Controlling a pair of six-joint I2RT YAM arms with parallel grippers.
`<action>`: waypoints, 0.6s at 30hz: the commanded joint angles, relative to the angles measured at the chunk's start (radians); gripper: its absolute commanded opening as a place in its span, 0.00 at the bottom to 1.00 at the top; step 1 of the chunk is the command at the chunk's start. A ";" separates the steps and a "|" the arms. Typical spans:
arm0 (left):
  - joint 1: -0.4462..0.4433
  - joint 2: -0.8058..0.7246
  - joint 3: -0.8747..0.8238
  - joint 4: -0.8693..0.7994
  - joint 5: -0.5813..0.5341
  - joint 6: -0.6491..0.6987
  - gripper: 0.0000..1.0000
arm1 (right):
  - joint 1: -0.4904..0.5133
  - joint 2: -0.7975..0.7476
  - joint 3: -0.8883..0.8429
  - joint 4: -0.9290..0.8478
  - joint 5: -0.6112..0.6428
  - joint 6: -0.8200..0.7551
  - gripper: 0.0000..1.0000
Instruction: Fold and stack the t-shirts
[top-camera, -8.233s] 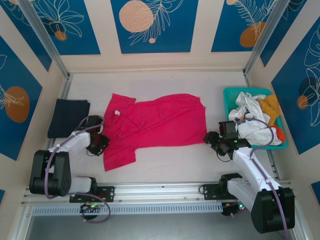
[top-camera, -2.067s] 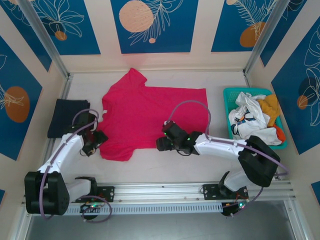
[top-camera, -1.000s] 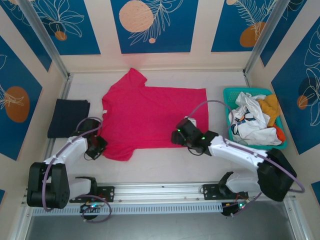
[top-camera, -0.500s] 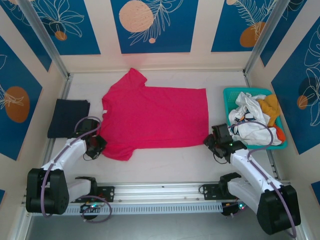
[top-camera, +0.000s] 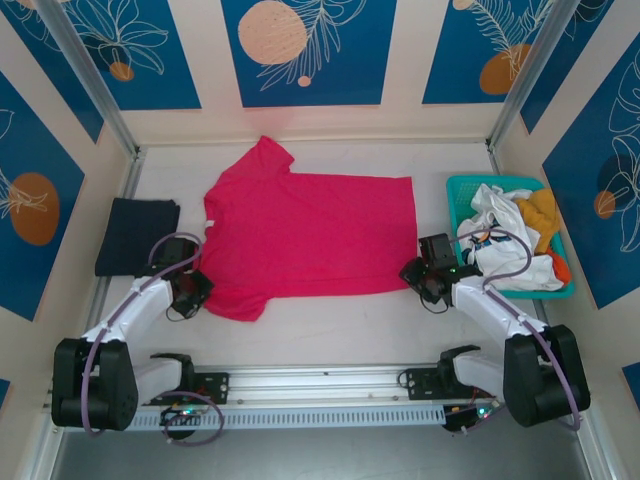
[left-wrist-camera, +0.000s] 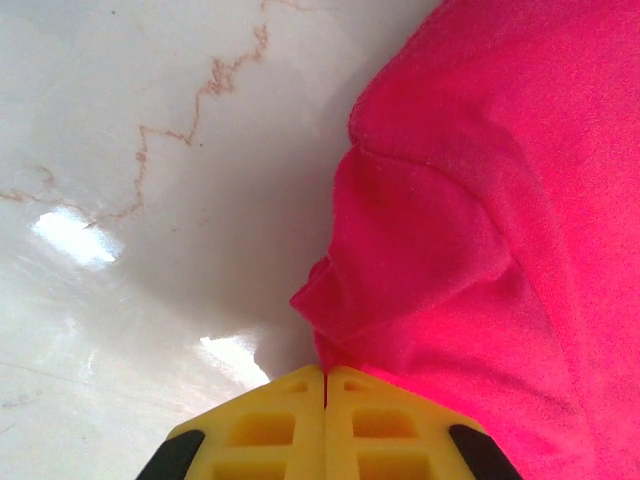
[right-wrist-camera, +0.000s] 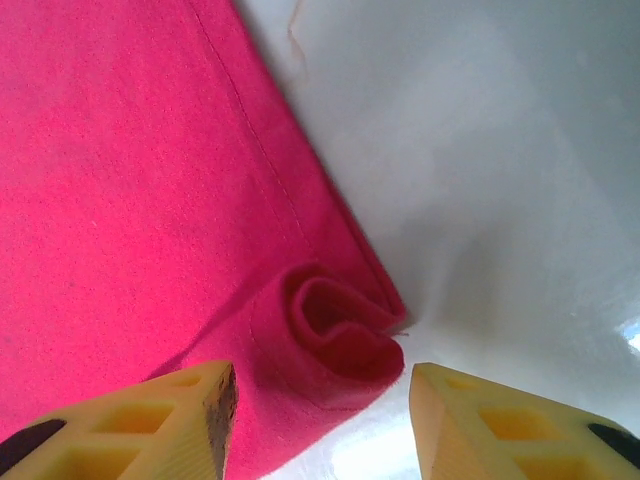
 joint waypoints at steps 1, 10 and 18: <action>-0.007 -0.012 0.008 -0.022 -0.021 0.012 0.00 | 0.053 0.003 0.074 -0.081 0.089 -0.018 0.50; -0.007 0.013 0.020 -0.008 -0.016 0.017 0.00 | 0.138 0.124 0.198 -0.159 0.231 -0.022 0.47; -0.007 0.035 0.021 0.002 -0.014 0.022 0.00 | 0.130 0.303 0.286 -0.172 0.227 -0.026 0.46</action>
